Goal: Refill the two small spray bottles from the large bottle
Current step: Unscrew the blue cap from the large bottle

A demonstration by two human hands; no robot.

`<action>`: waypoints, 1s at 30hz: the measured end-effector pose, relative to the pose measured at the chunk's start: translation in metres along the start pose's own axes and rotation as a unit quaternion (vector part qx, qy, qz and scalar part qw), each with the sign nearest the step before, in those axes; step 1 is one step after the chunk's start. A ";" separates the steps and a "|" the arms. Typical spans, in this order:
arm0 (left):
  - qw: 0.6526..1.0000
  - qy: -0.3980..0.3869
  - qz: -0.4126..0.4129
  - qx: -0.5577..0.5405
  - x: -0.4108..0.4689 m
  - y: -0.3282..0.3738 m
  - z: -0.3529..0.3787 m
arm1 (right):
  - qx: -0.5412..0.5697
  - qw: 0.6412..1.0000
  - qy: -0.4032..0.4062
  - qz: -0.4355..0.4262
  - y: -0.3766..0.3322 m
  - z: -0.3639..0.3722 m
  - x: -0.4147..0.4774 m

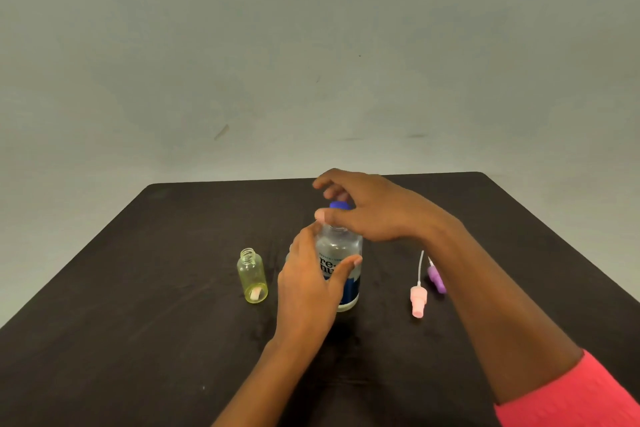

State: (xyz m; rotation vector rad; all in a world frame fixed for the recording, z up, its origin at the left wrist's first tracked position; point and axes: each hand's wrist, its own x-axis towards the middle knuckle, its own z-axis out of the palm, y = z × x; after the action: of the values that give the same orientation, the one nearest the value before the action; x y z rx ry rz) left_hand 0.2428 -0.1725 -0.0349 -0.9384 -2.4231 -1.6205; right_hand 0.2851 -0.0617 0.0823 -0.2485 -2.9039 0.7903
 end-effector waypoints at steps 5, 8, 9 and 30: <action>1.000 -0.003 0.003 0.007 -0.001 0.000 0.000 | -0.084 0.996 0.031 0.016 0.001 0.005 0.000; 1.000 -0.002 0.004 0.003 -0.002 0.001 -0.001 | -0.042 0.998 -0.037 -0.008 0.000 0.000 -0.001; 1.000 -0.002 0.006 0.002 -0.002 0.001 -0.001 | -0.027 0.998 -0.050 -0.013 -0.001 -0.002 -0.001; 1.000 0.004 0.011 0.007 -0.003 -0.003 0.001 | -0.171 0.984 0.039 0.013 -0.006 0.011 0.000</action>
State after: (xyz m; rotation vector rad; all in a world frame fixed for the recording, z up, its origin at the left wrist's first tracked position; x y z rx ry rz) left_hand 0.2436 -0.1734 -0.0390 -0.9517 -2.4063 -1.5948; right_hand 0.2827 -0.0721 0.0761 -0.3415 -2.9499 0.2710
